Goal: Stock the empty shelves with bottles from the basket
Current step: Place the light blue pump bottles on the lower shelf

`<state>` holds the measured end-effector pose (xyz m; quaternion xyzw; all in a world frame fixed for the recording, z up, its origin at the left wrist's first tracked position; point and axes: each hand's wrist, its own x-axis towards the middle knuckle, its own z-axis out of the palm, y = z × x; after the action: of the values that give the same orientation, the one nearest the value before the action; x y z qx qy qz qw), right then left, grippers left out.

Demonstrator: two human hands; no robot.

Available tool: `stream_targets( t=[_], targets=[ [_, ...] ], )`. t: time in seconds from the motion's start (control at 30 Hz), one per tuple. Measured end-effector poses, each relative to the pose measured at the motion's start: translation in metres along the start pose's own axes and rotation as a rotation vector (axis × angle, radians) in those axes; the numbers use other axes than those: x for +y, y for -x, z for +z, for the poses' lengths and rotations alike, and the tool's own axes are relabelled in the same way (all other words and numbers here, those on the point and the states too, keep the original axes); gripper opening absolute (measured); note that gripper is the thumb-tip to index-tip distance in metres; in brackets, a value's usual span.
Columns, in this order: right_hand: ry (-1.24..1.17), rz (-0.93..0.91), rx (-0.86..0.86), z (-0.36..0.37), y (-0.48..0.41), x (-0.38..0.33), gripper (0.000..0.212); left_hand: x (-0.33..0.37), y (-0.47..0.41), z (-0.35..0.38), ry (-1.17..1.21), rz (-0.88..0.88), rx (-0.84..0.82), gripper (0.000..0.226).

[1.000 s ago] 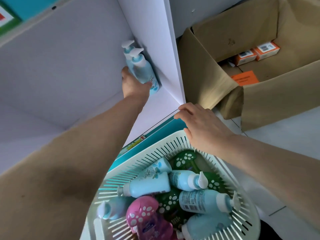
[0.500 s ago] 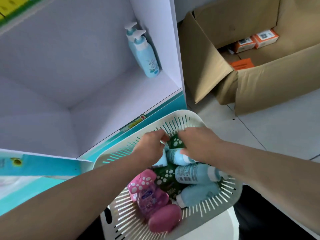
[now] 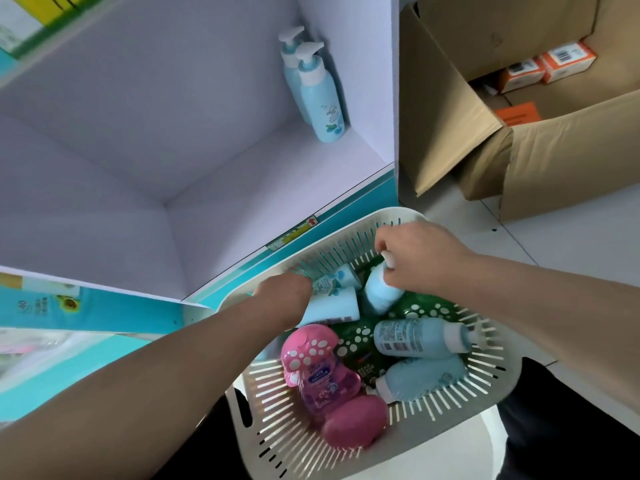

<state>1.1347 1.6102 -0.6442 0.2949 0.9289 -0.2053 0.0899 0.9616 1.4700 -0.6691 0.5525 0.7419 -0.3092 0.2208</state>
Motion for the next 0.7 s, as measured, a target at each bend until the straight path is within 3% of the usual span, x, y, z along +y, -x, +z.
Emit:
stream_targets(
  t=[0.1,0.2,0.4,0.5,0.7],
  targets=[
    [-0.040,-0.064,0.084,-0.009,-0.003,-0.006,0.043,-0.004,0.002,0.010,-0.017,0.000,-0.050,0.033],
    [-0.083,-0.101,0.027,-0.002,-0.005,-0.007,0.046,-0.003,0.003,0.018,0.036,-0.001,-0.042,0.043],
    [-0.054,-0.130,-0.021,0.009,-0.006,-0.002,0.035,0.008,0.004,0.004,-0.102,0.043,-0.090,0.036],
    [-0.046,-0.142,-0.034,0.003,-0.005,-0.002,0.034,0.015,0.008,-0.013,-0.151,0.066,-0.116,0.047],
    [-0.059,-0.189,0.010,-0.027,0.004,-0.009,0.044,0.002,0.024,-0.058,0.228,-0.035,0.005,0.049]
  ],
)
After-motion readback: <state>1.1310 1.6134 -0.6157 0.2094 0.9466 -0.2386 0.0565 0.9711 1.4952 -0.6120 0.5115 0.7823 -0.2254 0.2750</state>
